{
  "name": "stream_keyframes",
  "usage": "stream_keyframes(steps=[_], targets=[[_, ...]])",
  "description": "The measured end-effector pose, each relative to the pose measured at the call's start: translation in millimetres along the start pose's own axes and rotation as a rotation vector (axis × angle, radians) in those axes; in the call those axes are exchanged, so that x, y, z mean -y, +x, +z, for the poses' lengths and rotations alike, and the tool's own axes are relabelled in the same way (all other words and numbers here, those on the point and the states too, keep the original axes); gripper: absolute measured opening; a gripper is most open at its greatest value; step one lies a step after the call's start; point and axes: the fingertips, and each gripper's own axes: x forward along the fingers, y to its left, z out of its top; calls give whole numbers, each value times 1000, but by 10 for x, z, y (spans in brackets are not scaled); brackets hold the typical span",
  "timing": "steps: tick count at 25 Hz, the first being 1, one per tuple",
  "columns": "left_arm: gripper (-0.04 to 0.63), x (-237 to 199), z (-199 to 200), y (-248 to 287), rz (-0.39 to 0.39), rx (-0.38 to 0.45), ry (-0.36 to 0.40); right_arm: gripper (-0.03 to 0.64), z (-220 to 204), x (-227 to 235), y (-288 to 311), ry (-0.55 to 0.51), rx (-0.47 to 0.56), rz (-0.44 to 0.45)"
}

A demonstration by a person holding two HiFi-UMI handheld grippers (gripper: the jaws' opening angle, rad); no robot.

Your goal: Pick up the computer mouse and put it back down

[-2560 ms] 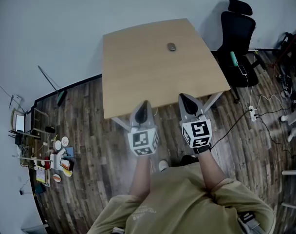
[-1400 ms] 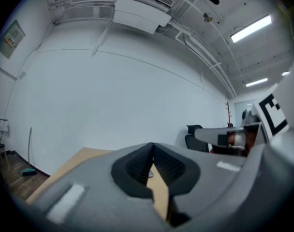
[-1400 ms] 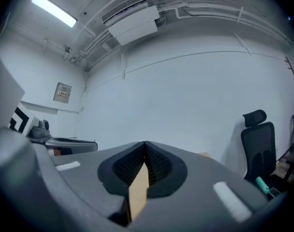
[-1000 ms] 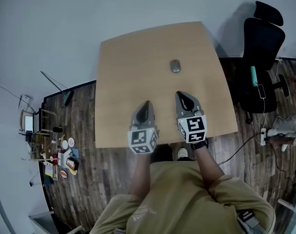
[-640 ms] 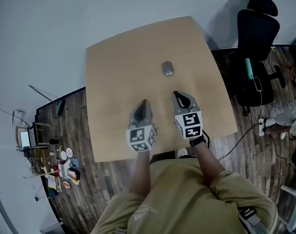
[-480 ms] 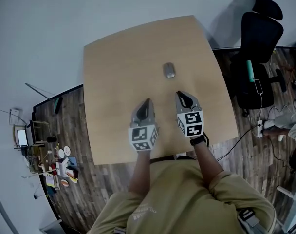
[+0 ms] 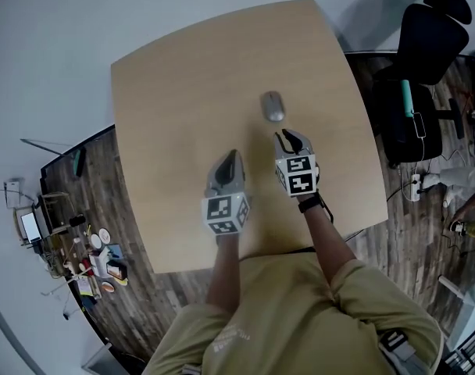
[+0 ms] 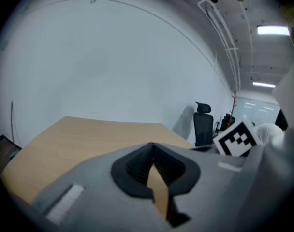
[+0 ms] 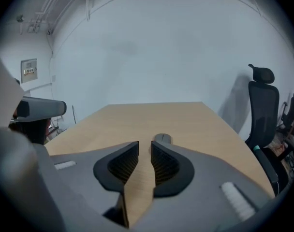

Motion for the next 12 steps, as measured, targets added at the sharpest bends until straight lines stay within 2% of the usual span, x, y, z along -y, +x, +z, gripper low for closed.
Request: stream_keyframes(steps=[6,12], targets=[[2,-244,-240,361,-15,-52,-37,152,-183,178,679,3,-86,-28],[2,-368,-492,481,-25,-101,-60,220,-340,375,1117,32,-146,-82]])
